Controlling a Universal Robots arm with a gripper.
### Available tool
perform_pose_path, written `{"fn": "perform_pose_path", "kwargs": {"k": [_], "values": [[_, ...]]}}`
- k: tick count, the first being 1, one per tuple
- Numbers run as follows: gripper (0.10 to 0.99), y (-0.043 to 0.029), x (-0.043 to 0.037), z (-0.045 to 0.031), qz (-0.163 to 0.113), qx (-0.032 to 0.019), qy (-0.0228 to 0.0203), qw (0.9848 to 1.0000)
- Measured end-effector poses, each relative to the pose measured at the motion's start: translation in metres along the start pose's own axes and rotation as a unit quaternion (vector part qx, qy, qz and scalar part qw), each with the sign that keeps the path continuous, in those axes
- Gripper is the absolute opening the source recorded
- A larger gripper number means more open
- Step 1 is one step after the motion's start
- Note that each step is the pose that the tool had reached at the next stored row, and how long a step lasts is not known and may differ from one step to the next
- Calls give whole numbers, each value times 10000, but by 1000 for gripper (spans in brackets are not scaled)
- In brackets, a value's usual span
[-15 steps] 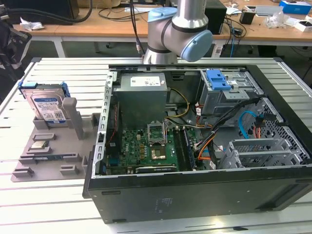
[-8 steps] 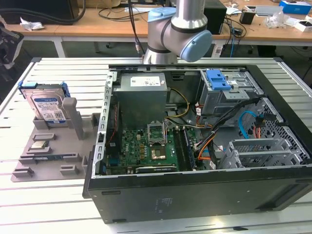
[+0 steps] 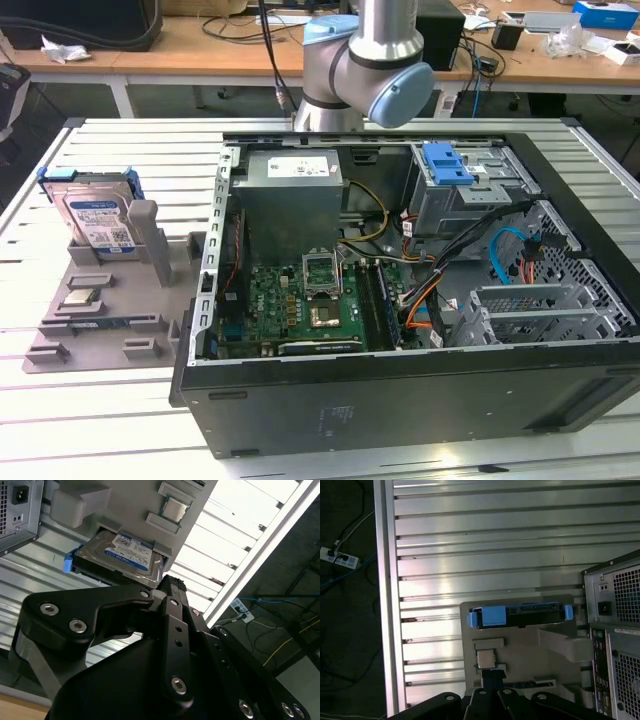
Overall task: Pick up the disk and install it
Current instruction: 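Reach for the disk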
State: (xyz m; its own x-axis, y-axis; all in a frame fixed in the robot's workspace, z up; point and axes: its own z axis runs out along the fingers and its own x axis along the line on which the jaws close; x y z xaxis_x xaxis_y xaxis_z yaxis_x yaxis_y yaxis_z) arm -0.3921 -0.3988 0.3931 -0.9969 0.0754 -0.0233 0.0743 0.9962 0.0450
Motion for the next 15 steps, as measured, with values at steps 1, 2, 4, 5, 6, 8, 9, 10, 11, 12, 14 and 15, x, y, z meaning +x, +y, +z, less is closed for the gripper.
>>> {"fn": "perform_pose_path", "kwargs": {"k": [1,2,4,5,6,8,9,10,11,12,14,15], "values": [[106,-1,16,-1,0,0,0,10000],[106,-3,43,-1,-1,0,0,10000],[106,-6,78,-2,-1,0,0,10000],[106,-8,98,-2,-1,0,0,10000],[106,-9,114,-3,0,0,0,10000],[106,-13,173,-4,-1,0,0,10000],[106,-15,205,-4,0,0,0,10000],[106,-17,231,-5,0,0,0,10000],[106,-19,250,-5,0,0,0,10000],[106,-20,276,-4,0,0,0,10000],[106,-12,297,-2,0,0,0,10000],[106,18,313,0,0,0,0,10000]]}}
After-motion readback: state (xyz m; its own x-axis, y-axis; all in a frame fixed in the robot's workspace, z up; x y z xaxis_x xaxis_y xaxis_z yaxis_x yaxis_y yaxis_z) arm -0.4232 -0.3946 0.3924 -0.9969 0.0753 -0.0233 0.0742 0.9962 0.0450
